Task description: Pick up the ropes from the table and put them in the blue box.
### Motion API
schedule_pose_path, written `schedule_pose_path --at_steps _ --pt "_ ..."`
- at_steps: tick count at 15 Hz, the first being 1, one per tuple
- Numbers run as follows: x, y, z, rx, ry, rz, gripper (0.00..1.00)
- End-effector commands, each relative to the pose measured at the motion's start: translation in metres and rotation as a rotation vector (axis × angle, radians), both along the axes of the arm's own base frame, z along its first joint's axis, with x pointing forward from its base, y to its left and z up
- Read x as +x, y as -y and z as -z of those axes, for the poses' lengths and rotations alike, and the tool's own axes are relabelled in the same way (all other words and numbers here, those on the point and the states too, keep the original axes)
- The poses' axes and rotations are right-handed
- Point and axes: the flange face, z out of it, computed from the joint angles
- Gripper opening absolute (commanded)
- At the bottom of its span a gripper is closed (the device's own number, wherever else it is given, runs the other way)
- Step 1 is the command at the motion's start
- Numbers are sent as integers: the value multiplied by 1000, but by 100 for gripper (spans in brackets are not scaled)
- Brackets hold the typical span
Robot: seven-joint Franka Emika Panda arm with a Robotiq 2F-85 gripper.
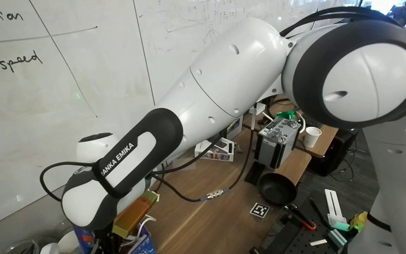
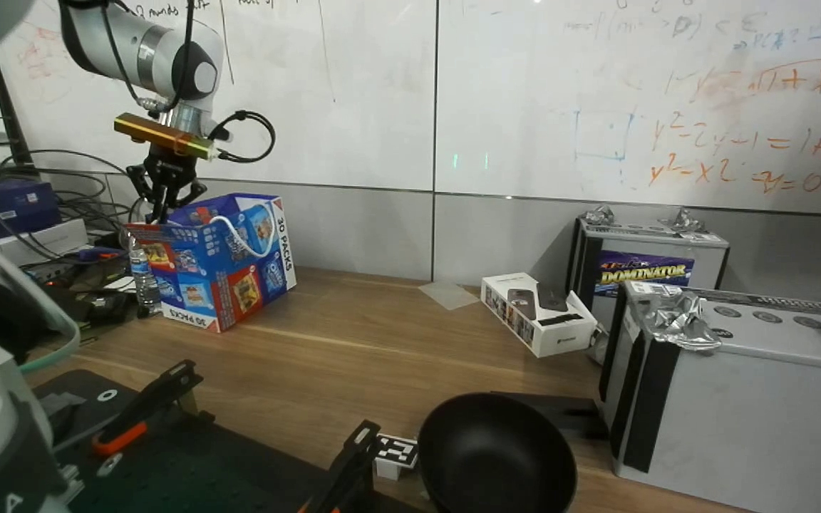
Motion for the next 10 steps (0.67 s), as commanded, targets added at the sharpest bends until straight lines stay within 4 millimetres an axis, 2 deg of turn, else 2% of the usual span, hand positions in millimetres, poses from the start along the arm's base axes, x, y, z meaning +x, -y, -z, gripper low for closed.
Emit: schedule_pose_path --at_steps 1,6,7,8,10 --pt "10 -3 7 -18 22 -1 8" --pt "19 0 13 -32 23 1 9" --pt "20 1 12 -36 16 9 35" --pt "22 3 13 -41 15 11 34" --pt "26 9 5 -42 22 25 43"
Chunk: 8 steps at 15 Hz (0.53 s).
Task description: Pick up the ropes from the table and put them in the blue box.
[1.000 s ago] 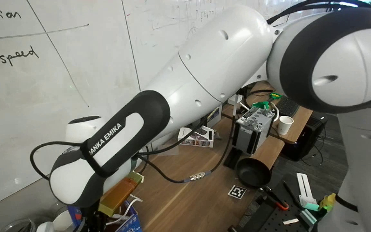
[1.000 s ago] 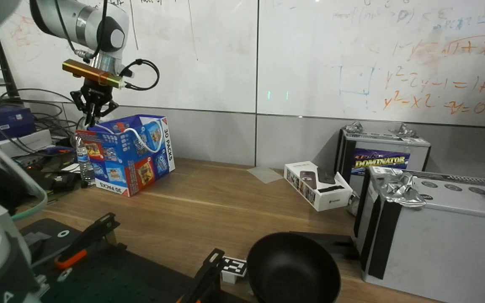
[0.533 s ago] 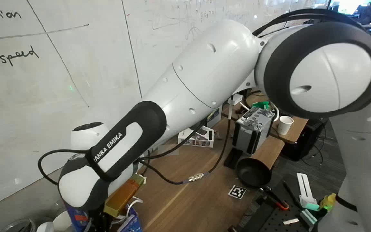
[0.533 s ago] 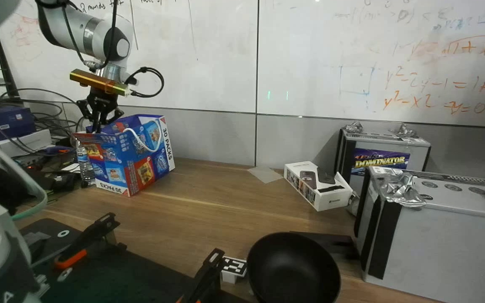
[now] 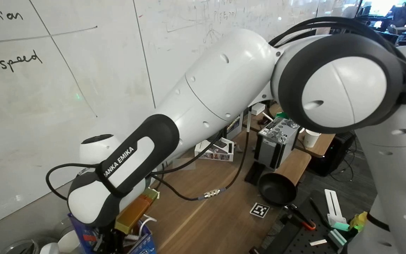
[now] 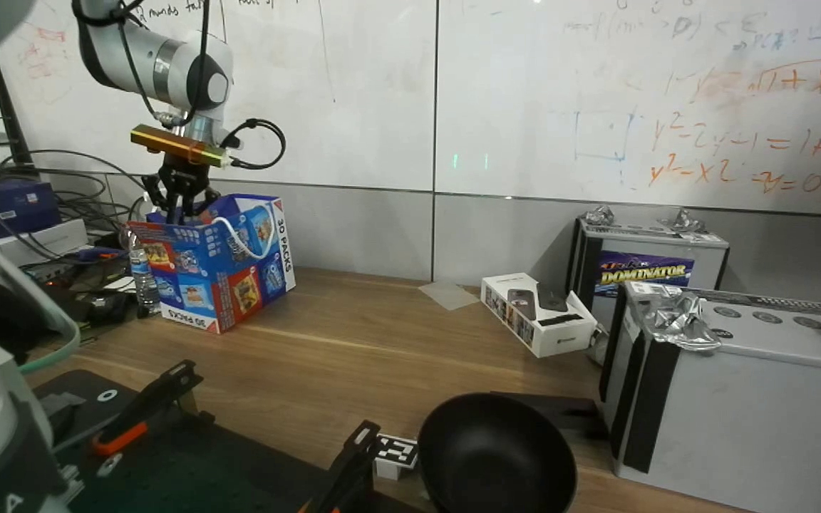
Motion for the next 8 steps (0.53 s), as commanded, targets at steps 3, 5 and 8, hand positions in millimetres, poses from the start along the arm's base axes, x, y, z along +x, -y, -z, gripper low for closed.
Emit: schedule_pose_path --at_steps 3,5,8 --pt "14 17 -27 -14 35 44 68" --pt "18 31 -47 -9 47 62 81" --pt "19 66 -88 1 90 100 100"
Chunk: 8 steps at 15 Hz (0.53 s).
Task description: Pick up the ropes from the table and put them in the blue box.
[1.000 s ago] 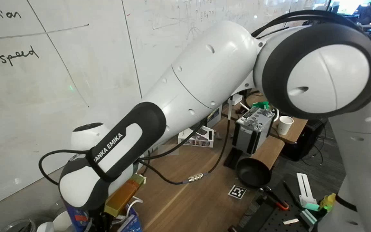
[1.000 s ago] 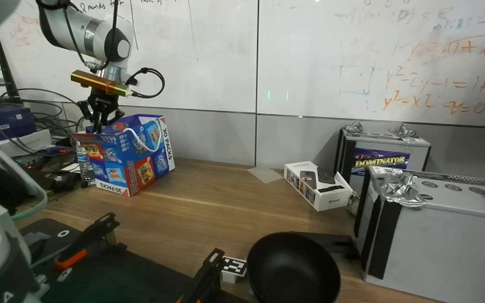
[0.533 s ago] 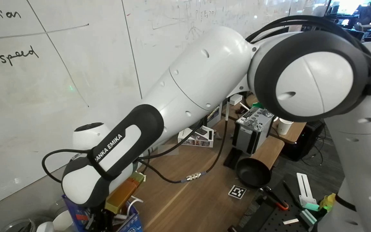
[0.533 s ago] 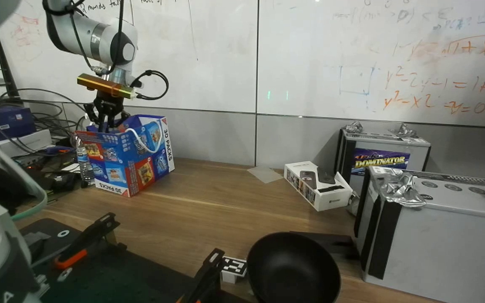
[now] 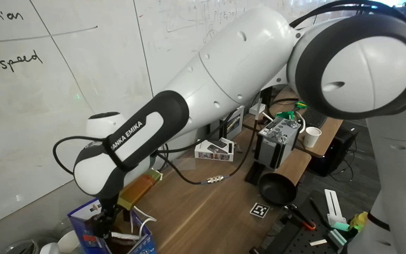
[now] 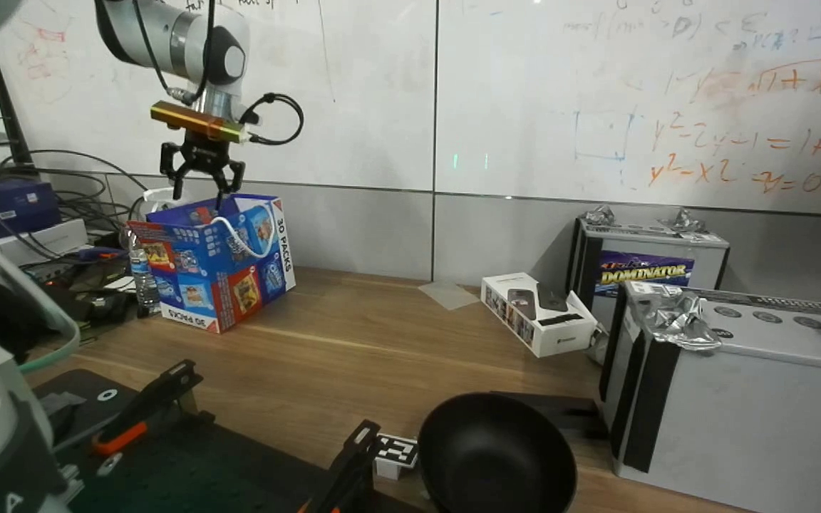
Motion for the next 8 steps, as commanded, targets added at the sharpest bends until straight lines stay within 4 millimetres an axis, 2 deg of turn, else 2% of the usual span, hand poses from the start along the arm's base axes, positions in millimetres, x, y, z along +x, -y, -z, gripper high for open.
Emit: schedule_pose_path --at_steps 1,3,5,8 --pt "-7 45 -54 -9 44 54 100" --pt "-10 78 -68 -28 75 81 100" --pt "-16 110 -73 -45 92 108 100" --pt "-28 156 -58 -82 100 135 100"
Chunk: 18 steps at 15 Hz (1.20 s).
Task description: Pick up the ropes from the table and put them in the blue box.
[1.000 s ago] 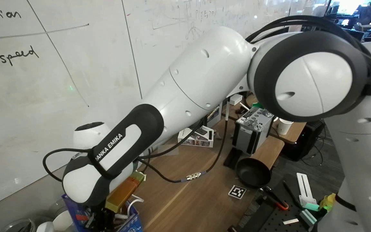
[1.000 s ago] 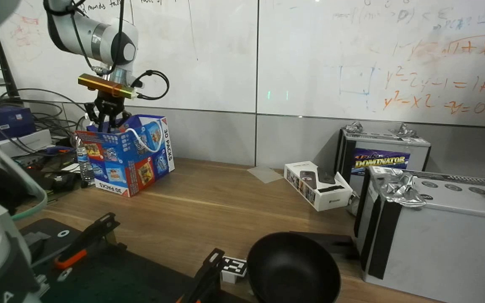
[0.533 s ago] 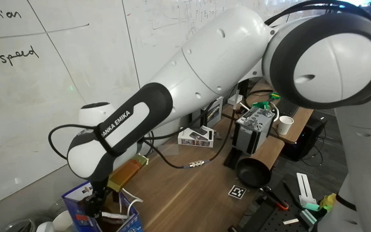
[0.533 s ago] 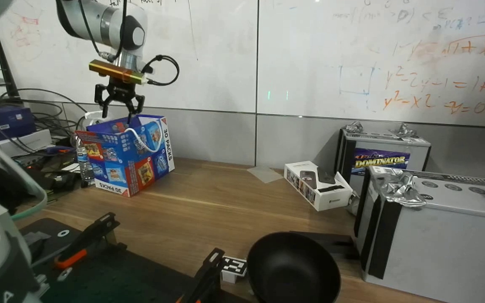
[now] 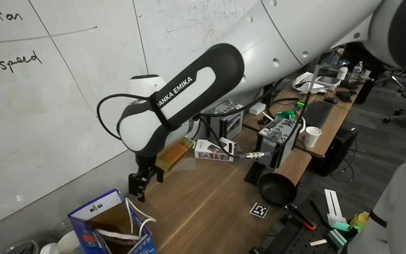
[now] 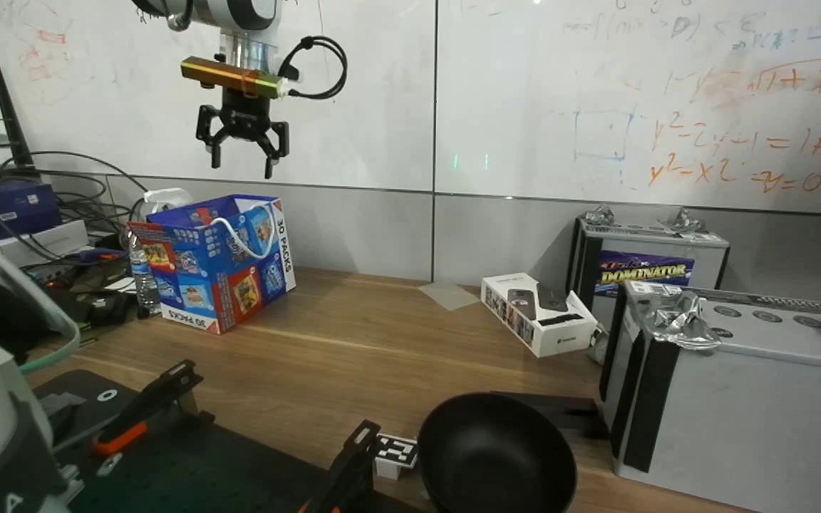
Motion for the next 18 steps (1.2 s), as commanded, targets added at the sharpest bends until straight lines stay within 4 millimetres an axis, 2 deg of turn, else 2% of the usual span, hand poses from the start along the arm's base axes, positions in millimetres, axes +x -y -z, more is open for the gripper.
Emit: schedule_pose_path --at_steps 1,4,8,14,18 --pt "-25 53 12 -29 17 25 100" --pt "-33 80 45 -47 -17 52 100" --pt "-35 98 101 -70 -83 112 100" --pt "-19 93 188 -37 -207 307 100" --pt "0 85 230 12 -270 467 100"
